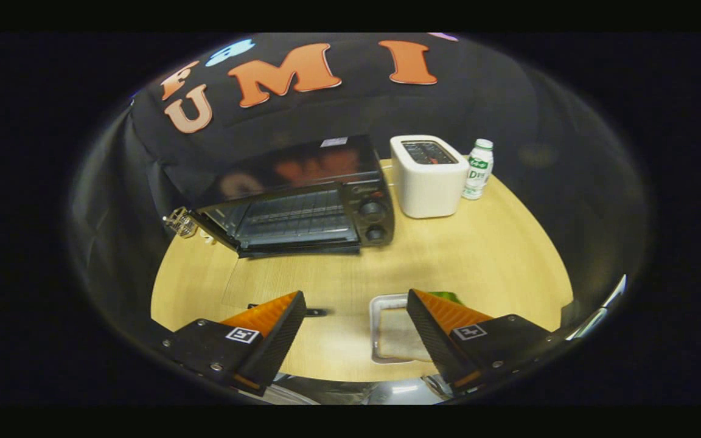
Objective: Open the toaster oven, put the food inside, and close the toaster oven door.
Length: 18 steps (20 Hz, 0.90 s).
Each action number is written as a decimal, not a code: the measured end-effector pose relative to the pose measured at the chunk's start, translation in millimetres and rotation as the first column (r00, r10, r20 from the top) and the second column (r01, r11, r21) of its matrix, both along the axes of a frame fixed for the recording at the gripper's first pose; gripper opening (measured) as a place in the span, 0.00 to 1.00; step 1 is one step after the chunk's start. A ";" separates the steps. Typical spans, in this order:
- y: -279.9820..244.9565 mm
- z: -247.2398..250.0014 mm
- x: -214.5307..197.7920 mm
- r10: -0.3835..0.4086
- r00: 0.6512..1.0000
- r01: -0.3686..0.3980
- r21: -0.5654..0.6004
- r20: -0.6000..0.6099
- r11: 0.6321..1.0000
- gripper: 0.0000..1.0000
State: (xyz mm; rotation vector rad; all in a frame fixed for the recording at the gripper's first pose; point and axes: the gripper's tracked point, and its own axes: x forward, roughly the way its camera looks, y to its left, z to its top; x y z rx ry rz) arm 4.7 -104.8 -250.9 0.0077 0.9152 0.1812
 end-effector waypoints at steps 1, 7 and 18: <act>-15.0 5.1 -1.9 -0.005 1.000 0.005 -0.011 -0.008 1.000 0.99; -73.5 -18.2 -18.2 -0.017 0.984 0.014 -0.019 -0.177 1.000 0.99; -73.0 -93.6 -45.9 0.030 0.891 0.016 0.097 -0.453 0.995 0.96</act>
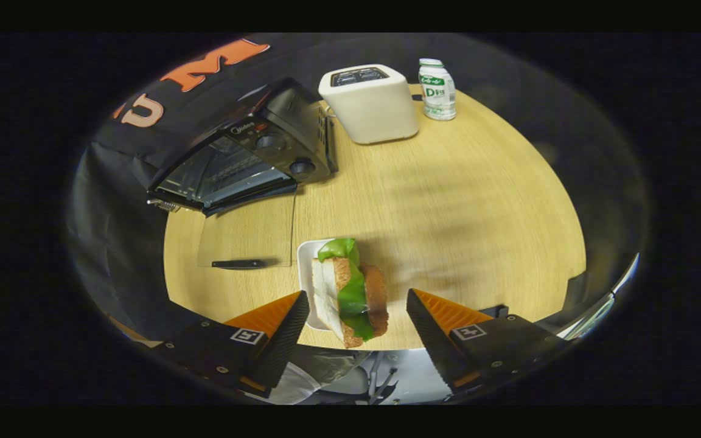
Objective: Open the toaster oven, put the food inside, and close the toaster oven door.
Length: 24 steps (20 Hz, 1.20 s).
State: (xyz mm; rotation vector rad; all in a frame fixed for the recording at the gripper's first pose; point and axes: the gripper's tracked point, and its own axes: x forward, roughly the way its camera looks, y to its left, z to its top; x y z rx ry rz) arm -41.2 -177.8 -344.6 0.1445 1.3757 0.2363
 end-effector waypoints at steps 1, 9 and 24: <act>2.3 -7.1 -2.7 0.000 1.000 0.000 0.006 -0.018 1.000 0.89; 8.1 12.9 10.6 -0.165 0.986 0.163 0.087 0.012 0.983 0.33; 89.6 91.3 46.9 -0.521 0.839 0.401 0.471 0.154 0.785 0.30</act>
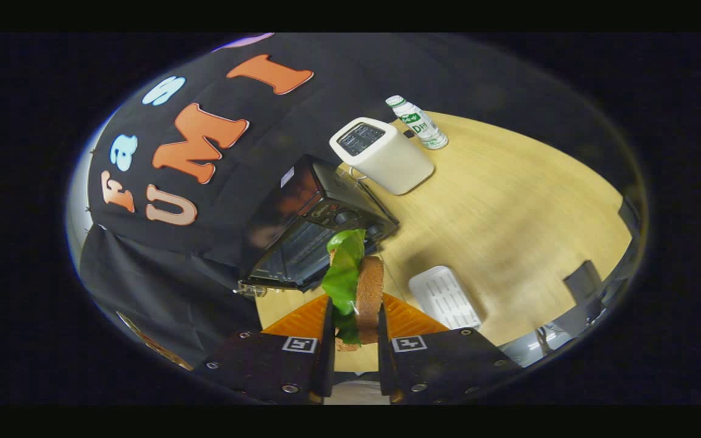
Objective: Open the toaster oven, put the food inside, and close the toaster oven door.
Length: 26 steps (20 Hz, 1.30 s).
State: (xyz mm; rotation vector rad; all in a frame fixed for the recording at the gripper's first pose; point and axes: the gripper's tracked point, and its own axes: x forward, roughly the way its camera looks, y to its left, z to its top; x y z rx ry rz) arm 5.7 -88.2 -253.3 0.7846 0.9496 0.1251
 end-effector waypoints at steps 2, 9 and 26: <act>26.9 -10.1 10.1 -0.066 0.998 0.065 0.114 0.005 0.991 0.30; 103.8 -52.3 53.7 -0.172 0.985 0.167 0.299 -0.012 0.939 0.30; 186.5 -99.3 155.5 -0.474 0.880 0.439 0.374 0.003 0.817 0.37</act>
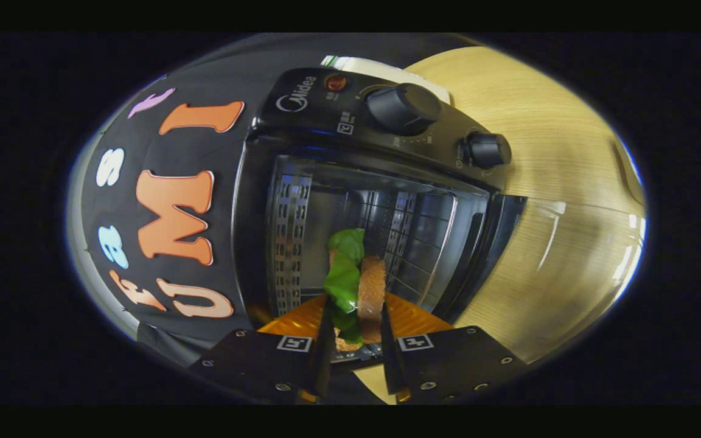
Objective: Open the toaster oven, put the food inside, and close the toaster oven door.
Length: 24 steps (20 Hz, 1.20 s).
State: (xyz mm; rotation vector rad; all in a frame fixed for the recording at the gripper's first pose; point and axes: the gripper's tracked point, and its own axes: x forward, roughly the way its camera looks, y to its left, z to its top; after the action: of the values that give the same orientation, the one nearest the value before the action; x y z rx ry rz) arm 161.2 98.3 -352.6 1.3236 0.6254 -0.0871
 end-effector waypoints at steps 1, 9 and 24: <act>-0.7 0.3 0.7 -0.021 1.000 0.021 0.015 -0.005 1.000 0.37; -3.5 -13.4 -19.7 -0.060 0.992 0.051 -0.086 -0.107 0.995 0.65; -20.3 9.9 -120.4 0.171 0.978 -0.205 -0.434 -0.117 0.877 0.98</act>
State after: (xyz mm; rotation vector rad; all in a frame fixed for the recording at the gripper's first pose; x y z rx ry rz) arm 40.8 78.0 -342.7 0.8137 0.7450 -0.1132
